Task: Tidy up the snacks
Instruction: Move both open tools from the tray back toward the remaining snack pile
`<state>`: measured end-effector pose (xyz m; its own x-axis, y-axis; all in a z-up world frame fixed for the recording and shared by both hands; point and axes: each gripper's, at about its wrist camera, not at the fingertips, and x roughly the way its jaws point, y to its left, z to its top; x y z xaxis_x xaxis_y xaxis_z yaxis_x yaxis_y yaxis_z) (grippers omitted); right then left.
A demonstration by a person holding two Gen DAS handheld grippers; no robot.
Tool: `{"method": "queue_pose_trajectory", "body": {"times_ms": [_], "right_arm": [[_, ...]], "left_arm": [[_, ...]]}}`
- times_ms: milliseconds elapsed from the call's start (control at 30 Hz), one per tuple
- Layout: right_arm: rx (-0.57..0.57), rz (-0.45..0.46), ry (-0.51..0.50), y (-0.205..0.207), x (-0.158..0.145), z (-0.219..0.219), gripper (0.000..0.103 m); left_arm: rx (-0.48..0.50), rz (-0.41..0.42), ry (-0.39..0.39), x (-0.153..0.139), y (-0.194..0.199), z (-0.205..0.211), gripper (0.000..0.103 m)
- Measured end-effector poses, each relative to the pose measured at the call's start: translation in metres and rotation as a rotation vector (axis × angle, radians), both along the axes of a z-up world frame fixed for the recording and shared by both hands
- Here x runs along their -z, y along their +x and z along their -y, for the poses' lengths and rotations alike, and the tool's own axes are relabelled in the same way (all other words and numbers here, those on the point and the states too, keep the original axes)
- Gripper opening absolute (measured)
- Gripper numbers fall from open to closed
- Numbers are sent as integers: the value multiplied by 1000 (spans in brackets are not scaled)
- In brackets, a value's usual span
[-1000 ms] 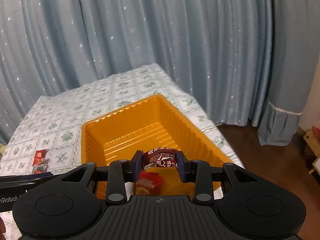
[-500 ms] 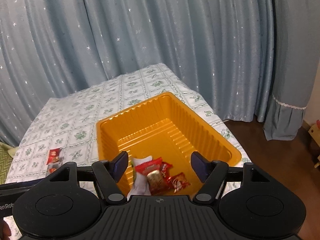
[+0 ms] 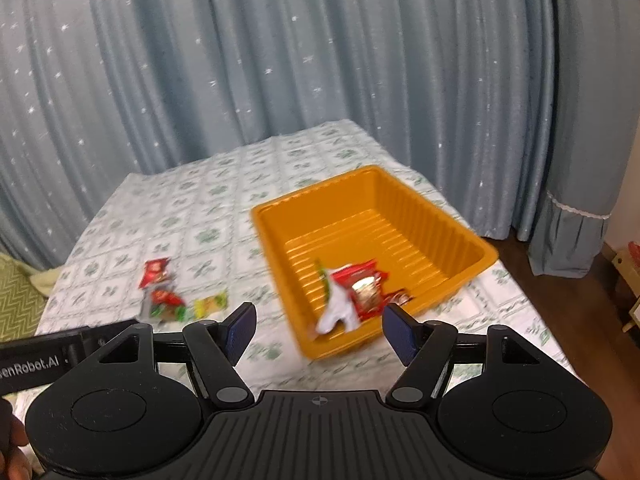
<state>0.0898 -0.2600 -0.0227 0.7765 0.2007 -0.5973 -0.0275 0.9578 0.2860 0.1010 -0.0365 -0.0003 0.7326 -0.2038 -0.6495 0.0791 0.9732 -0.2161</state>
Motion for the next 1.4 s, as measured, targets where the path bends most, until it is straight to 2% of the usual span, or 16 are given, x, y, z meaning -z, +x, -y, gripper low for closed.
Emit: {"method": "queue_pose_trajectory", "body": {"times_ms": [300, 633, 1400], "right_arm": [[-68, 5, -29, -24, -7, -42, 71], [-117, 26, -46, -32, -18, -68, 71], [-137, 21, -47, -32, -15, -75, 72]], "left_arm": [[-85, 26, 33, -13, -28, -40, 87], [-143, 50, 56, -22, -48, -70, 92], [-161, 41, 48, -16, -51, -80, 93]]}}
